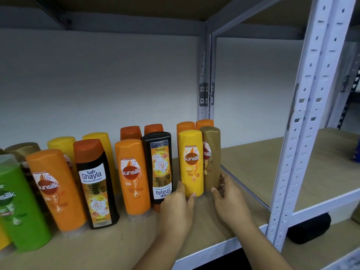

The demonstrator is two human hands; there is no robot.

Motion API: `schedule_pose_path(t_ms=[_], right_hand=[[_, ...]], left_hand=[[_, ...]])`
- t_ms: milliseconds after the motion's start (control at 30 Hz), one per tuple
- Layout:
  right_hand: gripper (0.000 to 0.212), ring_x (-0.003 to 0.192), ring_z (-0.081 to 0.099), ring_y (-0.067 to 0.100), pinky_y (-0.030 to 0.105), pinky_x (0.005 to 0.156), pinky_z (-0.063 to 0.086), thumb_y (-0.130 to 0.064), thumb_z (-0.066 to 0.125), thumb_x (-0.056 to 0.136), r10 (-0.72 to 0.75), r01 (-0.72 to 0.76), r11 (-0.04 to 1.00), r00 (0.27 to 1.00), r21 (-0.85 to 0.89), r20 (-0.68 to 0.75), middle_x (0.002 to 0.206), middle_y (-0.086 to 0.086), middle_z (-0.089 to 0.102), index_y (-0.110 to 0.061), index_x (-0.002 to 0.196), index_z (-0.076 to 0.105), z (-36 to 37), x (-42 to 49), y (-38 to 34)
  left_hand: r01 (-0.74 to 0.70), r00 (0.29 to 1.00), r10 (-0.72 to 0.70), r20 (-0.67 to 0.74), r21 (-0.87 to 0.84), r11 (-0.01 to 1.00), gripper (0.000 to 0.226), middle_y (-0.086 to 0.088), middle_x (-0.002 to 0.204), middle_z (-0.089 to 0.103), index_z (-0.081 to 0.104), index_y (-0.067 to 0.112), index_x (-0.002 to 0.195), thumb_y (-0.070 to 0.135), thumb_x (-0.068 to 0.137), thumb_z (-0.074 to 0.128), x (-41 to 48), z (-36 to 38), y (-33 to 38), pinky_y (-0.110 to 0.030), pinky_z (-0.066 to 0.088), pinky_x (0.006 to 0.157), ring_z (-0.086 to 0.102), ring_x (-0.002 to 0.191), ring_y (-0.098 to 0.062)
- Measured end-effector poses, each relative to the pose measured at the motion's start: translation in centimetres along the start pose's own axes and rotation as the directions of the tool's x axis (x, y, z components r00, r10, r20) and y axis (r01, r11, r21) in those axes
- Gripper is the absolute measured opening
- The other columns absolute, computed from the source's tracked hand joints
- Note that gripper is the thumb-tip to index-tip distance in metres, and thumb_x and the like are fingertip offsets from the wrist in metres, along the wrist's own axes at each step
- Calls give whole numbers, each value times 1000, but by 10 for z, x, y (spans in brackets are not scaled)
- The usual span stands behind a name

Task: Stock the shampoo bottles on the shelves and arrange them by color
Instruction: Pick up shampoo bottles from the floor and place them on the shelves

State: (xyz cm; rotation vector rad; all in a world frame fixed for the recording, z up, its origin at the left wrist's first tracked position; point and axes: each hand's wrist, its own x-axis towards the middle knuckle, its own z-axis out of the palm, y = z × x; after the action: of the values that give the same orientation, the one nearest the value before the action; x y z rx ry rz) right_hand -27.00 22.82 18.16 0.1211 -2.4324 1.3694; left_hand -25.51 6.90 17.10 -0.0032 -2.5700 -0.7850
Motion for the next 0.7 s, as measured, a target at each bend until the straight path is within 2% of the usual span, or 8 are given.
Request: schedule_pose_path(t_ms=[133,267,300,367,433,467,567,700], right_hand=[[51,119,60,13,27,95,50,-28,58,99,-18,24,991,999,-128,50,131,-10,62,-28,146,39,-4,-14,-6],[74,116,59,21,34,90,50,-37,52,98,14,62,901,985,-430,172,130,1,62,-18,158,14,-7,-37,-10],[71,118,57,22,34,94,48,-39,47,99,12,88,864,981,-496,195,132,2,61,-16,158,15,-8,-44,-12],[62,126,49,22,35,105,38,-47,23,97,-13,172,785,965,-595,262,137,2,56,-17,149,34,-8,-59,-19],[80,132,42,21,38,110,28,-53,-3,81,-68,279,700,942,-657,327,139,-2,51,-20,132,50,-5,-75,-23],[84,133,40,22,39,111,26,-54,-6,78,-92,310,682,935,-662,343,137,-2,51,-21,127,53,-2,-84,-23],[75,128,44,26,42,108,28,-54,-1,86,-156,387,680,906,-623,393,128,1,54,-18,120,56,10,-111,-31],[47,138,34,23,39,112,23,-43,21,106,-203,519,659,820,-544,536,144,2,46,-17,135,47,25,-140,-62]], left_hand=[[-48,998,49,42,-38,998,55,4,105,70,40,23,143,50,97,54,-8,-10,2,-34,58,80,67,94,-13],[-145,972,142,190,2,989,73,-1,122,66,20,23,158,46,97,54,-27,-30,-3,-32,53,89,63,109,-17],[-166,959,159,236,7,986,74,-1,131,62,19,23,159,46,97,53,-34,-37,-5,-32,51,94,59,116,-17],[-222,927,207,313,14,975,69,1,152,47,27,21,157,46,99,52,-48,-51,-11,-28,42,108,48,135,-16],[-285,905,250,343,54,957,61,1,159,39,37,17,154,45,101,48,-61,-66,-20,-24,34,113,38,143,-14],[-318,897,273,348,78,945,58,0,159,39,40,16,152,46,102,46,-70,-75,-25,-24,31,114,35,144,-13],[-368,871,287,398,144,918,52,-2,158,39,45,13,148,43,106,38,-97,-102,-44,-25,23,116,30,146,-15],[-337,882,219,418,233,912,60,0,164,29,34,21,155,52,105,23,-131,-133,-86,-32,14,124,21,152,-15]])
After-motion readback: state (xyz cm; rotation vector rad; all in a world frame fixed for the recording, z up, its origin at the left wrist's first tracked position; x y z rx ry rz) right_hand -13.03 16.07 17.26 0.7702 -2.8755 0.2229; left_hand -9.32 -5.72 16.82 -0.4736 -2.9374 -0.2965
